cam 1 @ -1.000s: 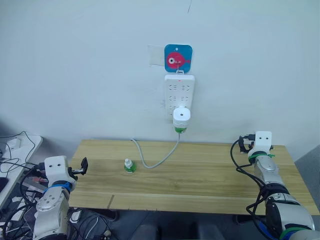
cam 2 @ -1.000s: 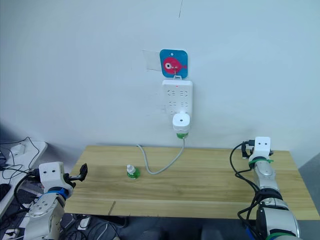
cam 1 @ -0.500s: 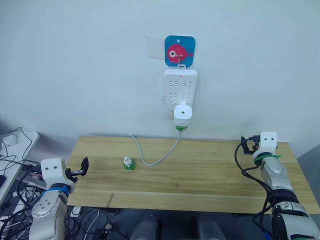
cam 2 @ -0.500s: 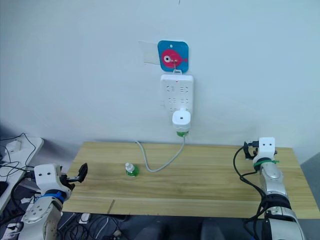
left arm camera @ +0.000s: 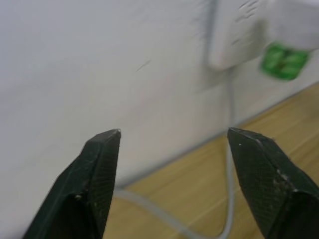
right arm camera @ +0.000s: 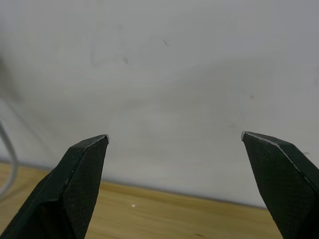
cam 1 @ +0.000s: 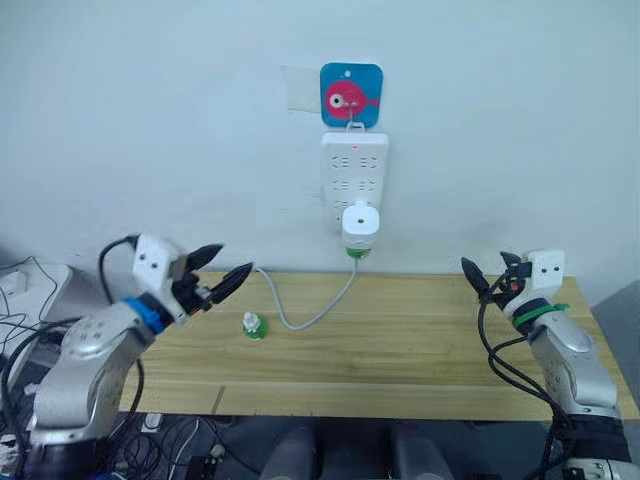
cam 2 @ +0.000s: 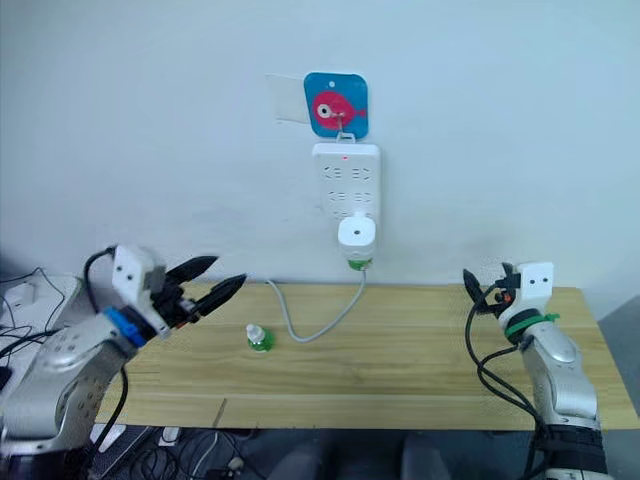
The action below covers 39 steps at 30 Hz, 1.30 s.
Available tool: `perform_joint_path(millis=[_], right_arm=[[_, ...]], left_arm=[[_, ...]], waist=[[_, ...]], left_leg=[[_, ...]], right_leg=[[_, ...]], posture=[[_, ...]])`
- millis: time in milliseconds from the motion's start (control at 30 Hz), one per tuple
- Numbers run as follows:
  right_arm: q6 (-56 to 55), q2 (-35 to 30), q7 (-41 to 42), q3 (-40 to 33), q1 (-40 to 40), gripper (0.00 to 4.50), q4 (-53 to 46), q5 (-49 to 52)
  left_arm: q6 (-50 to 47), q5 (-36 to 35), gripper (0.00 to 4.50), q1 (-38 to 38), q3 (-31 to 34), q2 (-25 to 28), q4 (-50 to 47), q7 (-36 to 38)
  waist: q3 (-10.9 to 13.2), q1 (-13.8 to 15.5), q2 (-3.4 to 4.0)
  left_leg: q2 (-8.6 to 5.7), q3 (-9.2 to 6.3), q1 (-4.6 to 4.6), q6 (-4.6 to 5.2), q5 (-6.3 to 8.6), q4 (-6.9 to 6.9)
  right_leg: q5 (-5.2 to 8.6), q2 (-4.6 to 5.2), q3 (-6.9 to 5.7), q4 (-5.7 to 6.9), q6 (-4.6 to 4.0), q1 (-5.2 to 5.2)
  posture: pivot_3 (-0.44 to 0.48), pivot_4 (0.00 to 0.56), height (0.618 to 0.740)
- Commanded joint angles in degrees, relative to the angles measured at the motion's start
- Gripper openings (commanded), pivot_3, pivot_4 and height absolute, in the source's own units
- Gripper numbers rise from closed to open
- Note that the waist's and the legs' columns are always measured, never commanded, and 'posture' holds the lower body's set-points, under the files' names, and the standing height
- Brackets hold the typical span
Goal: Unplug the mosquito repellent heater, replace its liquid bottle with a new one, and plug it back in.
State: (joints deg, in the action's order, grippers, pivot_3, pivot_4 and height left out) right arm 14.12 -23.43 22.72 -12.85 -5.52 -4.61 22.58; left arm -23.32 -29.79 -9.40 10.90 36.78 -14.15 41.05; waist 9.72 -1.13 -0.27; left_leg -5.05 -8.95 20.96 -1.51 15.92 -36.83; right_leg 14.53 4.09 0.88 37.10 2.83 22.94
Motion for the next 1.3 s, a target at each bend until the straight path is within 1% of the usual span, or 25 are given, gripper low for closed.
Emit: perform_joint_path(millis=[33,67,167,267,333,433,533,633,700,900,1000,1033,1133,1267,1300], right_arm=[[3.48,-0.18,0.88,-1.02,1.61,4.50,-8.80,4.03],[4.69,-0.27,1.07,-1.07,2.03,4.50,-10.68,5.12],[8.34,-0.93,3.48,0.65,3.71,4.50,-16.66,8.58],[11.98,-1.09,4.28,3.18,4.60,4.50,-22.18,11.14],[13.66,-0.40,3.57,5.16,3.91,4.50,-24.49,11.61],[15.07,1.36,1.67,8.00,2.77,4.50,-26.61,11.22],[16.00,3.23,-0.08,9.92,1.40,4.50,-27.12,10.32],[16.07,3.79,-0.91,10.02,0.33,4.50,-26.84,9.92],[16.21,3.76,-1.03,10.15,-0.72,4.50,-26.39,9.85],[17.48,3.90,-0.19,12.16,-3.00,4.50,-25.80,10.31],[17.85,4.25,0.04,13.55,-3.84,4.50,-25.51,10.02],[17.98,4.49,-0.06,14.00,-4.11,4.50,-25.53,10.04],[18.76,4.84,-0.33,15.13,-4.84,4.50,-26.18,10.21],[20.04,5.60,-1.17,17.37,-6.93,4.50,-26.56,9.34],[20.14,5.88,-1.51,18.22,-7.53,4.50,-26.44,8.70]], left_arm=[[1.21,1.89,3.61,-7.72,-3.96,-0.86,5.36,2.99],[1.82,2.54,3.61,-10.39,-5.15,-1.32,7.82,4.00],[4.91,4.67,3.61,-18.91,-7.94,-2.95,18.34,8.35],[9.31,6.83,3.61,-25.61,-9.78,-4.20,28.51,13.34],[12.11,8.04,3.61,-29.69,-10.13,-5.21,34.83,15.56],[14.63,9.37,3.61,-34.02,-10.75,-7.19,40.22,17.43],[16.64,10.35,3.61,-36.52,-10.62,-8.34,44.23,19.26],[18.70,11.67,3.61,-38.59,-10.56,-9.50,47.96,19.61],[18.56,11.53,3.61,-39.42,-10.48,-9.82,48.85,21.16],[15.50,10.71,3.61,-39.49,-10.93,-10.32,47.19,25.65],[15.18,10.85,3.61,-38.94,-10.59,-10.24,46.51,26.42],[14.91,10.72,3.25,-38.72,-10.31,-10.05,46.31,26.65],[13.21,10.13,2.51,-37.62,-9.45,-9.33,44.48,26.73],[11.05,9.50,1.34,-37.25,-8.33,-8.75,43.09,25.91],[10.74,9.49,1.33,-37.15,-8.24,-8.69,42.75,25.74]], waist=[[0.00,-0.74,0.00],[0.00,-1.00,0.00],[-0.01,-2.51,-0.01],[-0.15,-4.31,-0.05],[-0.19,-5.66,-0.11],[-0.29,-7.12,-0.17],[-0.32,-7.21,-0.21],[-0.35,-7.03,-0.25],[-0.34,-6.98,-0.26],[-0.34,-7.16,-0.26],[-0.34,-7.17,-0.26],[-0.34,-7.16,-0.26],[-0.34,-7.13,-0.25],[-0.33,-6.88,-0.27],[-0.33,-6.84,-0.26]], left_leg=[[0.00,0.05,0.00,-0.02,-0.01,-0.02],[0.00,0.12,0.00,-0.03,-0.02,-0.02],[0.00,0.27,0.08,-0.06,-0.04,-0.07],[0.03,0.38,0.08,-0.05,-0.03,-0.10],[0.03,0.44,0.08,0.00,0.00,-0.11],[0.01,0.44,0.12,0.01,0.00,-0.14],[-0.02,0.35,0.16,0.01,-0.01,-0.23],[-0.14,0.28,0.17,0.03,-0.02,-0.27],[-0.23,0.27,0.22,0.07,-0.05,-0.39],[-0.22,0.26,0.31,0.12,-0.07,-0.59],[-0.20,0.22,0.40,0.12,-0.07,-0.60],[-0.19,0.16,0.49,0.12,-0.07,-0.63],[-0.20,0.09,0.85,0.12,-0.06,-0.95],[-0.25,0.11,0.90,0.14,-0.05,-1.11],[-0.24,0.12,0.90,0.14,-0.05,-1.13]], right_leg=[[-0.01,-0.01,0.00,0.00,0.01,0.00],[-0.03,0.00,0.01,0.00,0.04,0.04],[-0.07,-0.01,0.06,0.04,0.11,0.17],[-0.11,-0.01,0.10,0.05,0.16,0.20],[-0.12,0.00,0.13,0.06,0.17,0.24],[-0.15,0.04,0.13,0.04,0.22,0.27],[-0.24,0.07,0.11,0.10,0.30,0.27],[-0.35,0.04,0.09,0.09,0.39,0.24],[-0.40,0.03,0.11,0.09,0.46,0.23],[-0.49,0.00,0.12,0.15,0.52,0.27],[-0.49,0.00,0.13,0.15,0.51,0.38],[-0.49,0.01,0.12,0.13,0.51,0.45],[-0.50,0.03,0.11,0.22,0.50,0.71],[-0.50,0.07,0.15,0.52,0.50,0.81],[-0.50,0.07,0.16,0.57,0.50,0.84]], posture=[[-0.178,0.128,0.740],[-0.190,0.127,0.740],[-0.274,0.125,0.740],[-0.293,0.106,0.740],[-0.307,0.106,0.740],[-0.319,0.094,0.740],[-0.322,0.099,0.740],[-0.312,0.100,0.740],[-0.298,0.112,0.740],[-0.251,0.130,0.740],[-0.241,0.139,0.740],[-0.239,0.139,0.740],[-0.229,0.144,0.740],[-0.211,0.152,0.740],[-0.205,0.152,0.740]])
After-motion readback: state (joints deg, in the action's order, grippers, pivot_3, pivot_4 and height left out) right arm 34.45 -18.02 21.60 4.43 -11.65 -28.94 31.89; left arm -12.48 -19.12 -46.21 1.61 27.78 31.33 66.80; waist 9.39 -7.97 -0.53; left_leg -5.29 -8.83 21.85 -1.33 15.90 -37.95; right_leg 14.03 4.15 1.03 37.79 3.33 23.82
